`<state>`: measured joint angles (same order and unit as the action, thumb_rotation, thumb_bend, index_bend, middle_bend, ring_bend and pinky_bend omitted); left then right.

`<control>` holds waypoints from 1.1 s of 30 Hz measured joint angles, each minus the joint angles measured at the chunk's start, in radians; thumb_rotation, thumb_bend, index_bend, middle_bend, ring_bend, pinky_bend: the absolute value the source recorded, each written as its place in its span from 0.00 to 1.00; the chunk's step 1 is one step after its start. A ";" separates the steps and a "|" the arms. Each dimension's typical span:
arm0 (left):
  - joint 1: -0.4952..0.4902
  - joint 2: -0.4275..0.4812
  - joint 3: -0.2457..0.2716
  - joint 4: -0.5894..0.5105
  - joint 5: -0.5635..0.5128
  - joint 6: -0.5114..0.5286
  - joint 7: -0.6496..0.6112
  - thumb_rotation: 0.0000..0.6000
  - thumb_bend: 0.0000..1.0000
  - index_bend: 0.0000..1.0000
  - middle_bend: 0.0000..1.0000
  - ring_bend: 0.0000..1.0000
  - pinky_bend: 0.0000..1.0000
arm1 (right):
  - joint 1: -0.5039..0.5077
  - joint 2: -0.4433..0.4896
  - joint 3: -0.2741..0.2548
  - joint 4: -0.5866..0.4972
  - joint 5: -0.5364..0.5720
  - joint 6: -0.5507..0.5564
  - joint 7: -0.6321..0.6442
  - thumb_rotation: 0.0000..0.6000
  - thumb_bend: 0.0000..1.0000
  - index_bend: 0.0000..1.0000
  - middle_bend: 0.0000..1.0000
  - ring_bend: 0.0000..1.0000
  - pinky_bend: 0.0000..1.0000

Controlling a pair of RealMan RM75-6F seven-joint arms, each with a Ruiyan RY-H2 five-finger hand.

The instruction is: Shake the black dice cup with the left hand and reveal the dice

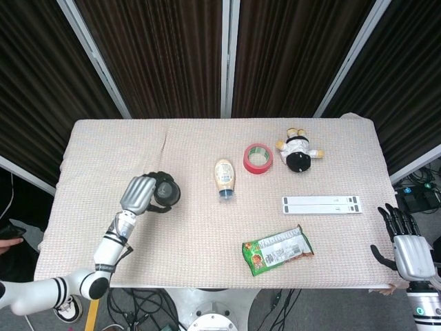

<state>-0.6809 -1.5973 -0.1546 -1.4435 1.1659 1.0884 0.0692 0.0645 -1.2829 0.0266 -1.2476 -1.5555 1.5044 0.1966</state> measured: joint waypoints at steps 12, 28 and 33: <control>0.024 -0.095 0.043 0.122 0.067 -0.036 -0.070 1.00 0.15 0.33 0.48 0.34 0.42 | 0.000 0.006 -0.003 -0.015 -0.002 -0.005 -0.017 1.00 0.21 0.00 0.00 0.00 0.04; 0.032 -0.230 0.055 0.318 0.117 -0.087 -0.156 1.00 0.06 0.19 0.28 0.16 0.25 | 0.001 0.000 -0.002 -0.006 0.008 -0.017 -0.016 1.00 0.21 0.00 0.00 0.00 0.04; 0.034 -0.244 0.063 0.344 0.148 -0.090 -0.182 1.00 0.03 0.15 0.22 0.11 0.20 | 0.001 -0.001 -0.001 -0.001 0.011 -0.021 -0.011 1.00 0.21 0.00 0.00 0.00 0.04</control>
<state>-0.6470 -1.8410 -0.0919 -1.0992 1.3141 0.9985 -0.1127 0.0658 -1.2839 0.0254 -1.2490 -1.5440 1.4832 0.1858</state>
